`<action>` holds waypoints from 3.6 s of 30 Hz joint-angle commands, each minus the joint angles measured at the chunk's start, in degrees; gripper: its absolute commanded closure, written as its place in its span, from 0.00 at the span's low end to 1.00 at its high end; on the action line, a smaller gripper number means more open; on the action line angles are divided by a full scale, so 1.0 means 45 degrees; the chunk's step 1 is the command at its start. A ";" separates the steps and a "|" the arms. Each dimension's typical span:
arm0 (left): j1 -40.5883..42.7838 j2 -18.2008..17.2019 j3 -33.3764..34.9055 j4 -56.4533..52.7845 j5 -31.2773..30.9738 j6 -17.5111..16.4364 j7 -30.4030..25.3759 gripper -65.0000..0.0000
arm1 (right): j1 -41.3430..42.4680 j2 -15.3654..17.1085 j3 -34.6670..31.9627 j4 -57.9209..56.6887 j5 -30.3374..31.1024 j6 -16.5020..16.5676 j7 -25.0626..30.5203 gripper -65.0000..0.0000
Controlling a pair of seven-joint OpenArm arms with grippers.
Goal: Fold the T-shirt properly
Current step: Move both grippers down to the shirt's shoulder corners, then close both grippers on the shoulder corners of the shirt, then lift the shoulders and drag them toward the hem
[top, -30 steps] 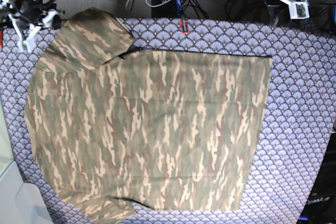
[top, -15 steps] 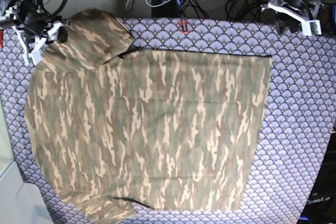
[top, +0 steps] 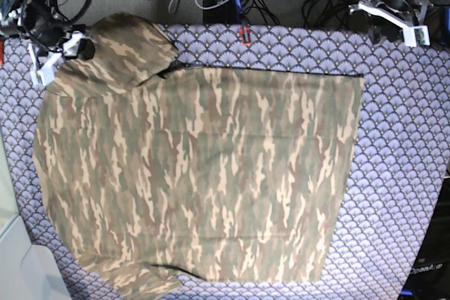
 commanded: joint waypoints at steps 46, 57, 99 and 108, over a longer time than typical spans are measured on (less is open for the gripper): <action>-0.5539 0.0546 -0.0384 -0.0295 -0.0021 -0.0017 0.4165 0.63 | 0.0315 -0.0943 -0.0769 -0.2682 -0.0593 0.0042 -0.0699 1.00; -0.5597 0.0897 -0.0384 -0.1995 -0.0060 -0.0037 0.4243 0.64 | 0.0237 -0.0943 -0.0769 -0.2702 -0.0651 0.0042 -0.0757 1.00; -0.6847 0.1522 0.0163 -0.6312 -0.0100 -0.0936 0.2876 0.98 | 0.0061 -0.0611 -0.1531 -0.2604 -0.0651 0.0042 -0.0699 1.00; -0.6222 0.1522 0.0398 -0.4183 -0.0100 -0.0896 0.3560 0.99 | -0.0212 0.0033 -0.1980 -0.1022 -0.0651 0.0042 -0.0679 1.00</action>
